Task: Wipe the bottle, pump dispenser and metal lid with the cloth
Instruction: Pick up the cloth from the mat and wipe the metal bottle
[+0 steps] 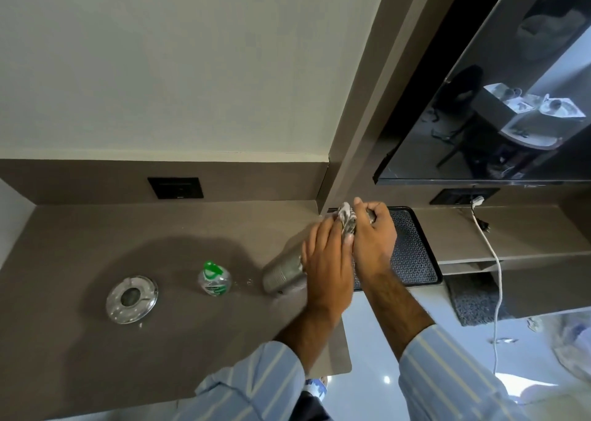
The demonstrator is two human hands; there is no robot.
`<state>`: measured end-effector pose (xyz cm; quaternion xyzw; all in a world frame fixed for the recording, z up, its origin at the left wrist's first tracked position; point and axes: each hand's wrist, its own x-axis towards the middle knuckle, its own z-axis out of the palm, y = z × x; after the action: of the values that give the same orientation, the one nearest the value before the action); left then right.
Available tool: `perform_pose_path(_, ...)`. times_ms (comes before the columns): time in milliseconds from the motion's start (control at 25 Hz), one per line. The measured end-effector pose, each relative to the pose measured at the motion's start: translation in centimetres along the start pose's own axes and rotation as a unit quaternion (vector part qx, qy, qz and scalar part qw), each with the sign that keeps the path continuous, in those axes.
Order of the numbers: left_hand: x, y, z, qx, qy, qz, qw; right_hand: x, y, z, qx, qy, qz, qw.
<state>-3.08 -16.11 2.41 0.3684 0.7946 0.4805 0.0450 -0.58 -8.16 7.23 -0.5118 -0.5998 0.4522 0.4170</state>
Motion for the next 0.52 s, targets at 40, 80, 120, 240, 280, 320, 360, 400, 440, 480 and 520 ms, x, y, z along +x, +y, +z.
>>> perform_pose_path(40,-1.2,-0.1,0.1,-0.005,-0.004,0.029,1.000,-0.1,0.0,0.1,-0.004,-0.005,-0.006,1.000)
perform_pose_path(80,-2.1,-1.2,-0.1,-0.006,-0.008,0.044,0.999,-0.2,0.0,0.1,0.001,-0.008,-0.009,1.000)
perform_pose_path(120,-2.6,-2.6,-0.7,-0.012,-0.001,0.030,0.999,-0.3,0.0,-0.1,0.008,-0.008,-0.008,1.000)
perform_pose_path(240,-0.4,-4.8,-1.8,-0.053,0.023,-0.153,0.987,-0.2,0.5,-0.7,0.006,-0.003,0.003,1.000)
perform_pose_path(280,0.9,-4.1,-1.5,-0.054,0.022,-0.169,0.984,-0.3,0.3,-0.8,0.005,-0.003,-0.001,1.000)
perform_pose_path(320,1.8,-2.7,-1.2,-0.051,0.007,-0.145,0.988,-0.3,0.1,-0.7,0.004,-0.006,-0.008,1.000)
perform_pose_path(360,2.0,-1.1,-0.7,-0.040,-0.001,-0.089,0.995,-0.3,-0.2,-0.5,0.000,-0.012,-0.018,1.000)
perform_pose_path(400,1.5,0.1,-0.2,-0.023,0.001,-0.034,0.999,-0.3,-0.4,-0.3,-0.006,-0.020,-0.028,0.999)
perform_pose_path(440,0.6,0.2,0.3,-0.008,0.004,0.005,1.000,-0.3,-0.5,-0.2,-0.012,-0.026,-0.034,0.999)
perform_pose_path(480,-0.6,-0.4,0.3,-0.005,0.003,0.026,1.000,-0.3,-0.5,-0.2,-0.014,-0.028,-0.035,0.999)
perform_pose_path(520,-1.6,-1.6,-0.1,-0.007,0.000,0.028,1.000,-0.3,-0.5,-0.2,-0.011,-0.025,-0.032,0.999)
